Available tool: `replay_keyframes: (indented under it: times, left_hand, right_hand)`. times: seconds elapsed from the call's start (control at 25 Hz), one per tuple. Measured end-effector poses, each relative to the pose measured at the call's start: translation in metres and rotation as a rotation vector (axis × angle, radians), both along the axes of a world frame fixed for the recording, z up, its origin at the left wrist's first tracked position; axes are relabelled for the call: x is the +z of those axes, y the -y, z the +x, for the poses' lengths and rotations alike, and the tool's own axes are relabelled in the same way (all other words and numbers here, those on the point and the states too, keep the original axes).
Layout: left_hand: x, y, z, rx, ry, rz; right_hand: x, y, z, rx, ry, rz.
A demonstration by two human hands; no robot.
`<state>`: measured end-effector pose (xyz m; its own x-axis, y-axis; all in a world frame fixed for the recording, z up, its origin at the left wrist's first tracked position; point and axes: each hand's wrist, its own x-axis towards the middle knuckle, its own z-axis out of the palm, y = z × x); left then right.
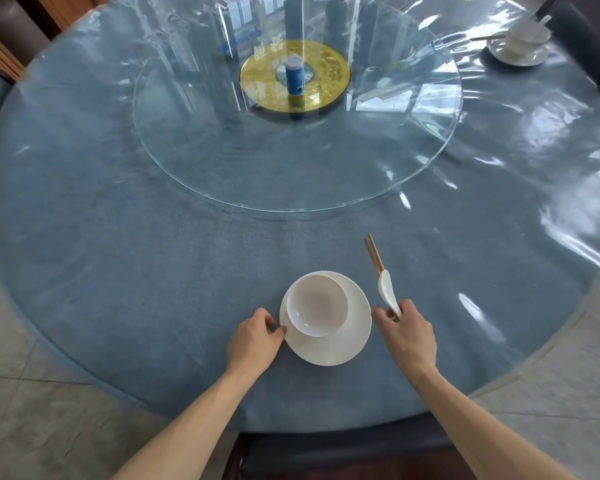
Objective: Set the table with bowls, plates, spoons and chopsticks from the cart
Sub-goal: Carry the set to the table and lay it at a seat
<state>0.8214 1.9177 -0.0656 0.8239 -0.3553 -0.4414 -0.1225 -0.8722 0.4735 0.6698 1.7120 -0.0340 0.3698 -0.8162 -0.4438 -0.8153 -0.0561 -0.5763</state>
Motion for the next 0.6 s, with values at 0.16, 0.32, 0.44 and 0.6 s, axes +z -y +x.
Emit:
replay_keyframes:
  times: [0.16,0.32,0.44,0.6]
  left_hand:
    - [0.018,-0.009,-0.028,0.085,0.008,-0.216]
    - [0.036,0.011,-0.064,-0.064,0.076,-0.335]
    - [0.041,0.032,-0.075,-0.342,0.487,-0.386]
    - [0.035,0.049,-0.074,-0.392,0.701,-0.391]
  right_hand:
    - [0.021,-0.008,-0.012,0.126,0.141,0.082]
    - [0.027,-0.018,-0.004,0.180,0.129,0.104]
    - [0.022,-0.028,0.004,0.249,0.153,0.118]
    - [0.010,-0.037,0.016,0.303,0.185,0.151]
